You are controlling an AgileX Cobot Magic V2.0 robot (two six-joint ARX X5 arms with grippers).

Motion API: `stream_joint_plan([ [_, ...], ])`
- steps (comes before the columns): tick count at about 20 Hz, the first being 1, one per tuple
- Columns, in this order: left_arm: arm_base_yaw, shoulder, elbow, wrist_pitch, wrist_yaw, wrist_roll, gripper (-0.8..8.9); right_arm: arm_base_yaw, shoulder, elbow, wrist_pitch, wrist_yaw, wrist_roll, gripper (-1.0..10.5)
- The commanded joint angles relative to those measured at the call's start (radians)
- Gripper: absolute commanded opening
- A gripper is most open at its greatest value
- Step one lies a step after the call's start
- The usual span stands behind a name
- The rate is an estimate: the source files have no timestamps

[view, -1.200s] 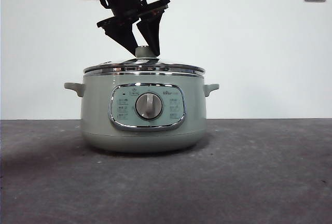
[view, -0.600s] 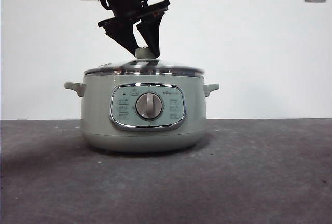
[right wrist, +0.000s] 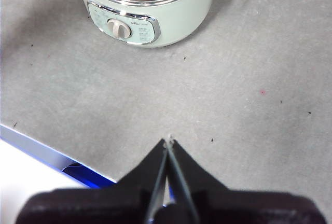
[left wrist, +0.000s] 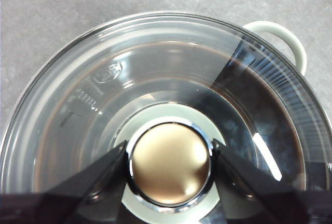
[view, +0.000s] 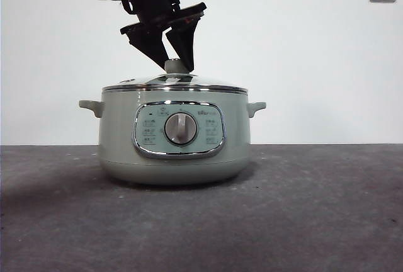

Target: Pick up the potato,open the lid,put the potato in the pot,close the lid

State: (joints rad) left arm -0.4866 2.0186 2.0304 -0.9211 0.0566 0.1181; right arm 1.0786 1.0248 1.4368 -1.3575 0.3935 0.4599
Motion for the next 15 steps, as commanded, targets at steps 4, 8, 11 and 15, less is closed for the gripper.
stream_joint_plan([
  [4, -0.002, -0.036, -0.007, 0.055, -0.005, -0.022, 6.05, 0.001, -0.002, -0.01, -0.024, 0.004, 0.008, 0.0],
  [8, -0.002, -0.122, -0.007, 0.023, -0.005, -0.025, 5.94, 0.001, -0.002, -0.01, -0.024, 0.008, 0.008, 0.0],
  [11, -0.002, -0.195, -0.007, -0.086, -0.005, -0.031, 3.06, 0.001, -0.002, -0.01, -0.023, 0.034, 0.008, 0.0],
  [15, -0.002, -0.265, -0.007, -0.263, -0.005, -0.028, -0.02, 0.001, -0.002, -0.01, -0.023, 0.034, 0.008, 0.0],
])
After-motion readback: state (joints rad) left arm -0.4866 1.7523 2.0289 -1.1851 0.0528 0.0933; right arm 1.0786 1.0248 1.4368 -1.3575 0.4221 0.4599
